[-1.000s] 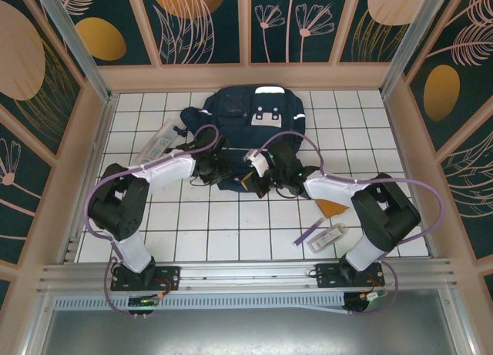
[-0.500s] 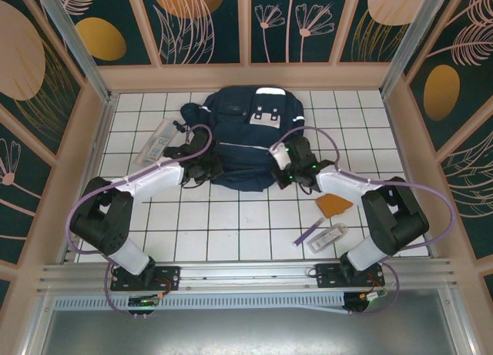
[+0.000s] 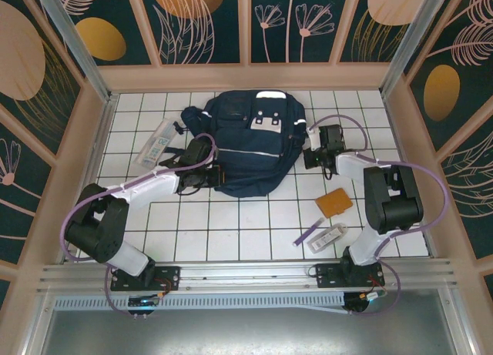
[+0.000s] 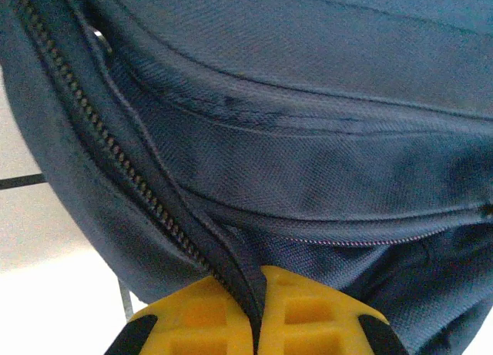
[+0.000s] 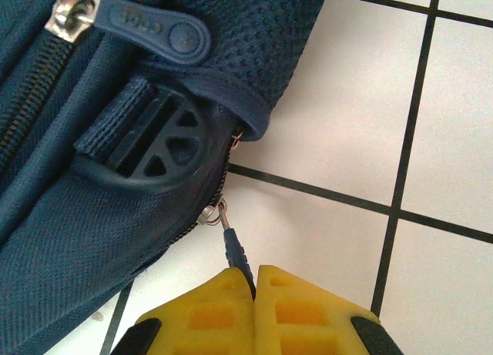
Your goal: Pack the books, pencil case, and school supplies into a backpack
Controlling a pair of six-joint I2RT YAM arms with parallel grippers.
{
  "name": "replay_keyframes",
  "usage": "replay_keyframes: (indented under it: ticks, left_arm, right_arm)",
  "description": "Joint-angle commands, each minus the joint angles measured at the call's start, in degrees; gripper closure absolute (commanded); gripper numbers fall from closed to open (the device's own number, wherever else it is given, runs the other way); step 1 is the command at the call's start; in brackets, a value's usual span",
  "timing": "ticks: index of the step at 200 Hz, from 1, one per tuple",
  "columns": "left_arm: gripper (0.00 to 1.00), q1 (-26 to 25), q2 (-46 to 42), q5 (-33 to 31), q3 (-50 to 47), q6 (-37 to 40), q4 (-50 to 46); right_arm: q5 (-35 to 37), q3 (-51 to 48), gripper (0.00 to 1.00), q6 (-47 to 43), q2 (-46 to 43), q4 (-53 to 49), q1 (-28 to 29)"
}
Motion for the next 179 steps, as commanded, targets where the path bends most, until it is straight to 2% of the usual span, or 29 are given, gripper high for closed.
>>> replay_keyframes:
  ticks: [1, 27, 44, 47, 53, 57, 66, 74, 81, 95, 101, 103, 105, 108, 131, 149, 179]
  left_arm:
    - [1.0, 0.2, -2.3, 2.3, -0.9, 9.4, -4.2]
    - [1.0, 0.1, -3.9, 4.2, -0.3, 13.6, -4.3]
    - [1.0, -0.1, -5.6, 6.2, 0.8, 17.0, -3.3]
    - [0.94, -0.2, -6.0, 7.2, 1.1, 17.8, -3.0]
    - [0.72, -0.2, -6.7, 9.8, 1.8, 19.6, -2.7]
    - [0.62, -0.3, -7.4, 12.3, 2.4, 21.1, -2.6]
    - [0.54, -0.7, -9.1, 17.4, 3.3, 24.8, -1.9]
    - [0.47, -1.5, -11.1, 18.9, 3.8, 27.6, -0.7]
    - [0.4, -2.3, -12.9, 19.1, 4.1, 30.6, 0.3]
    - [0.25, -3.4, -15.0, 16.0, 5.1, 37.4, 1.4]
    - [0.21, -3.6, -15.0, 13.8, 5.1, 40.1, 1.5]
    - [0.2, -3.7, -14.9, 13.1, 5.1, 41.0, 1.5]
    - [0.19, -3.7, -14.8, 12.4, 5.9, 41.8, 1.5]
    - [0.17, -3.7, -14.3, 11.3, 7.0, 43.4, 1.3]
    - [0.16, -3.9, -7.6, 1.4, 12.1, 53.7, 0.0]
    - [0.16, -3.9, 0.3, -4.4, 17.6, 55.1, 0.0]
    - [0.15, -4.9, 9.1, 1.0, 24.8, 55.2, 1.3]
  right_arm:
    - [4.4, 2.5, 1.0, 2.1, 1.5, 5.7, -3.8]
    - [-0.2, 2.2, 1.0, 2.6, 1.7, 7.0, -4.5]
    - [-0.7, 1.7, 0.8, 4.8, -0.2, 7.2, -4.4]
    - [-0.5, 1.5, 0.77, 5.2, -0.7, 7.1, -4.4]
    - [0.1, 1.1, 0.72, 6.2, -1.9, 7.0, -4.5]
    - [0.5, 1.0, 0.68, 6.8, -2.8, 6.9, -4.4]
    - [3.2, 0.0, 0.6, 8.6, -5.2, 7.0, -4.5]
    - [6.6, -1.2, 0.55, 10.6, -7.6, 7.5, -4.4]
    - [10.7, -2.2, 0.48, 12.3, -9.7, 8.2, -4.4]
    - [19.0, -3.9, 0.42, 15.9, -13.3, 9.3, -4.6]
    - [21.7, -4.1, 0.31, 17.0, -14.6, 9.4, -4.7]
    - [22.4, -4.2, 0.22, 17.4, -15.0, 9.3, -4.8]
    - [23.2, -4.2, 0.07, 17.7, -15.3, 9.2, -4.8]
    - [24.2, -4.2, 0.02, 18.5, -15.9, 9.0, -4.9]
    - [33.8, -2.4, 0.01, 31.4, -17.4, 2.7, -6.2]
    - [24.0, -0.6, 0.01, 31.2, -17.7, 1.4, -8.4]
    - [17.2, 1.8, 0.05, 31.6, -17.6, 0.0, -8.8]
